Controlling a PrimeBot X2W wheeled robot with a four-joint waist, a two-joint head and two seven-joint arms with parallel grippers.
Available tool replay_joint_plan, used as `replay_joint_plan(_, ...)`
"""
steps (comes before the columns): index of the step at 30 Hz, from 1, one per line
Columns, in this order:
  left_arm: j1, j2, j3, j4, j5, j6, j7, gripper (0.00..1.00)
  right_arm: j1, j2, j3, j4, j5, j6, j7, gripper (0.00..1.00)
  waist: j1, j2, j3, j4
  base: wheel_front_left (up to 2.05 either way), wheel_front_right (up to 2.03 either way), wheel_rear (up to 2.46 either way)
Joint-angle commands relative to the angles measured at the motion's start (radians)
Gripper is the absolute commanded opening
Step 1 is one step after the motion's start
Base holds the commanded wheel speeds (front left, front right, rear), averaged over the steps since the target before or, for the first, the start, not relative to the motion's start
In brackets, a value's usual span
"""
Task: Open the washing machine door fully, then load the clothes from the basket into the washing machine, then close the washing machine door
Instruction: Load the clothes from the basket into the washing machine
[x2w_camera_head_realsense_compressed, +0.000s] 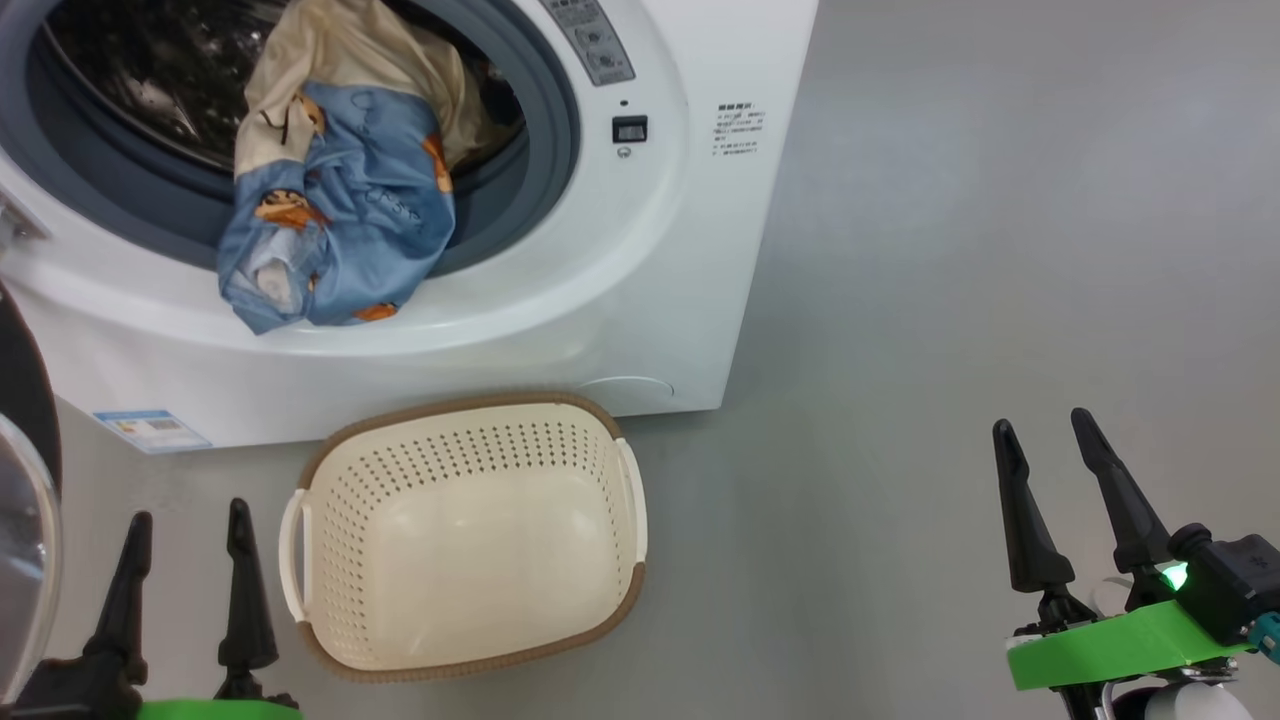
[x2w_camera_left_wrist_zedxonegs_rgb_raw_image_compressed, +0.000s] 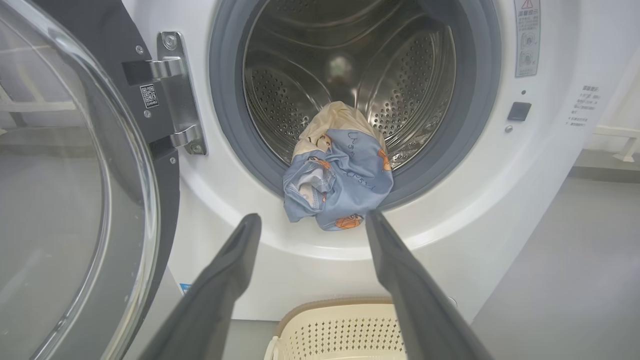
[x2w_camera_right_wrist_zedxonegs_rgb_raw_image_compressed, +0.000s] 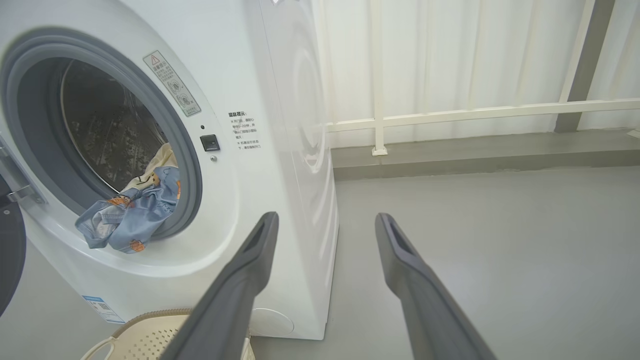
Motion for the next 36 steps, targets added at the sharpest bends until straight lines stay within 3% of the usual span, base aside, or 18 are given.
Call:
replay_joint_plan(1,-0.040,0.028,0.021,-0.007,-0.008,0.001,-0.005,1.00,-0.010,-0.005,0.026,-0.030,0.004,0.004,-0.008,1.00,0.0000,0.0000,0.027,-0.006,0.00,0.00,0.00)
replay_joint_plan(12,-0.229,0.112,-0.018,0.112,-0.041,0.001,-0.005,1.00,-0.092,0.018,0.045,-0.041,-0.006,0.004,-0.008,1.00,0.0000,0.0000,0.183,-0.033,0.00,0.00,0.00)
replay_joint_plan(36,-0.668,0.271,-0.093,0.472,-0.020,0.001,-0.005,1.00,-0.224,0.047,0.096,-0.047,-0.017,0.004,-0.008,1.00,0.0000,0.0000,0.386,-0.085,0.00,0.00,0.00)
